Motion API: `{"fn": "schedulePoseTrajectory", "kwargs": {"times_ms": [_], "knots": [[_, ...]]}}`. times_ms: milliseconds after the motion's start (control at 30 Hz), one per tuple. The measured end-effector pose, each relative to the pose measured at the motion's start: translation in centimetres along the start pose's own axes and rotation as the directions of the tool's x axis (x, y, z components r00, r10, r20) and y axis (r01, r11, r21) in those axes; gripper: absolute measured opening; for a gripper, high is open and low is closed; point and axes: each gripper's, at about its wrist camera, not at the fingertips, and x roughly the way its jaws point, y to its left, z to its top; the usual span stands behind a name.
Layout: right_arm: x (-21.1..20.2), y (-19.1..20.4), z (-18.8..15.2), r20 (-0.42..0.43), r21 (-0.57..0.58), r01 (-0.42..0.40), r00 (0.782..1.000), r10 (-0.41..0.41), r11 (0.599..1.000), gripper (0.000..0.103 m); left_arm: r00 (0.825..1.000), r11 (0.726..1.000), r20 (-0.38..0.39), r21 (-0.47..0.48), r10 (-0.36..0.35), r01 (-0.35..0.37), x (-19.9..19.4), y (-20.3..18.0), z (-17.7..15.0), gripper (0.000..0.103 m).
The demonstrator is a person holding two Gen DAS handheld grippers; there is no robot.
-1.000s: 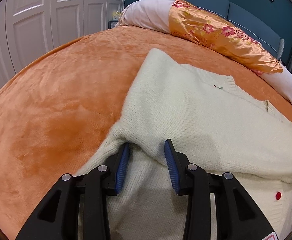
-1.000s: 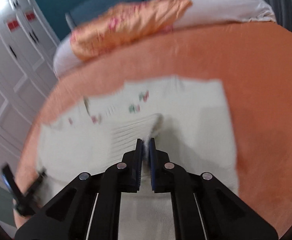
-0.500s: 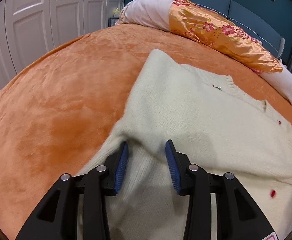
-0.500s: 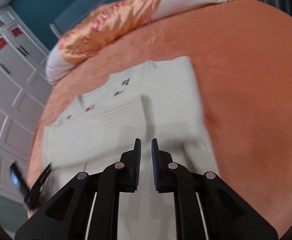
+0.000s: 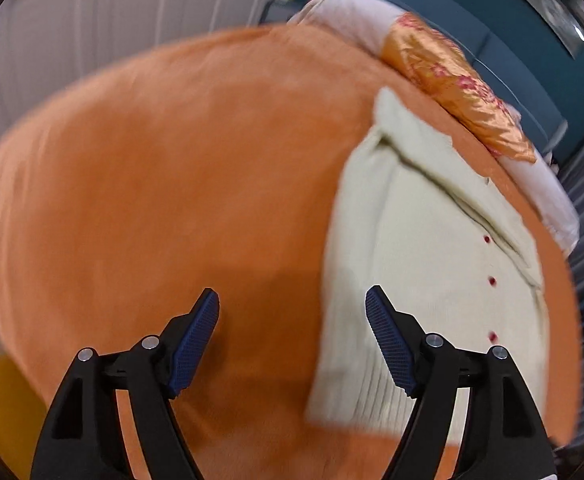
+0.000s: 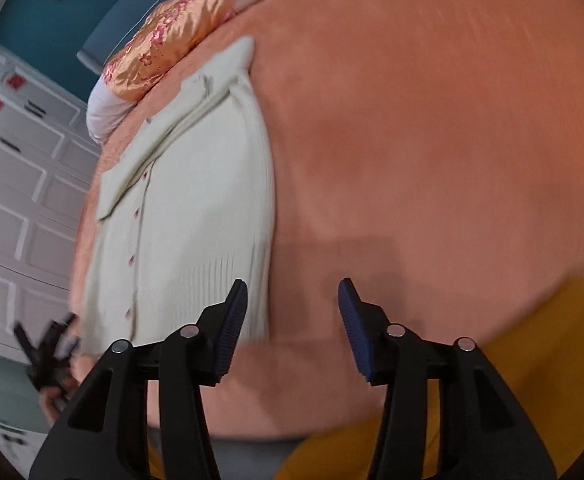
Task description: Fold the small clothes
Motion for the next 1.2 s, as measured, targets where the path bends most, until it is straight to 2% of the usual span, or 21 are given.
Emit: {"fn": "schedulePoseTrajectory", "kwargs": {"times_ms": [133,233,333,400,500,533,567,600,633,667,700,733,1000,1200], "knots": [[1.0,0.4,-2.2,-0.048,0.024,-0.071,0.996,0.072,0.997,0.050,0.993,0.986,-0.060,-0.135,-0.102,0.093,-0.1,2.1,-1.9,0.073],[2.1,1.6,-2.0,-0.045,0.035,-0.114,0.992,0.116,0.993,0.054,0.989,0.983,-0.059,-0.132,-0.138,0.130,-0.2,1.2,-2.0,0.073],[3.2,2.1,-1.3,-0.031,0.078,-0.156,0.987,0.159,0.985,0.057,0.979,0.979,-0.100,-0.119,-0.176,0.164,0.7,-0.4,-1.6,0.073],[4.0,2.4,-0.9,-0.027,0.125,-0.182,0.982,0.186,0.975,0.058,0.975,0.980,-0.127,-0.111,-0.180,0.166,1.6,-1.1,-1.3,0.073],[5.1,2.4,-0.6,-0.024,0.199,-0.220,0.973,0.229,0.955,0.058,0.980,0.987,-0.142,-0.091,-0.142,0.130,2.3,-1.6,-1.1,0.073],[5.5,2.7,-0.5,-0.035,0.211,-0.210,0.974,0.222,0.955,0.056,0.980,0.988,-0.146,-0.093,-0.135,0.122,2.4,-1.6,-1.1,0.070],[5.7,2.9,-0.4,-0.043,0.207,-0.200,0.976,0.213,0.958,0.048,0.979,0.987,-0.150,-0.103,-0.140,0.125,2.2,-1.7,-1.0,0.070],[5.8,3.2,-0.4,-0.049,0.194,-0.190,0.978,0.203,0.962,0.043,0.978,0.986,-0.152,-0.108,-0.145,0.129,2.1,-1.6,-0.9,0.059],[5.8,3.6,-0.3,-0.051,0.174,-0.171,0.982,0.182,0.970,0.029,0.974,0.983,-0.161,-0.108,-0.161,0.145,2.0,-1.6,-0.7,0.042],[5.6,3.9,-0.3,-0.051,0.158,-0.159,0.984,0.169,0.974,0.015,0.969,0.983,-0.178,-0.100,-0.172,0.157,1.9,-1.7,-0.6,0.034],[5.5,4.1,-0.3,-0.049,0.148,-0.156,0.985,0.165,0.977,0.008,0.969,0.985,-0.188,-0.084,-0.163,0.150,1.7,-1.8,-0.5,0.022],[5.1,4.3,-0.3,-0.035,0.132,-0.156,0.986,0.162,0.979,0.007,0.970,0.988,-0.191,-0.061,-0.151,0.142,1.5,-1.9,-0.5,0.011],[1.0,6.5,-0.9,0.042,-0.026,-0.109,0.993,0.110,0.994,0.005,0.976,0.982,-0.137,0.061,-0.171,0.181,-3.9,-3.1,-0.2,0.007],[-2.1,6.5,-2.7,-0.009,-0.171,-0.036,0.999,0.035,0.985,0.004,0.970,0.967,-0.171,0.160,-0.171,0.199,-8.3,-3.3,-2.4,0.006]]}}
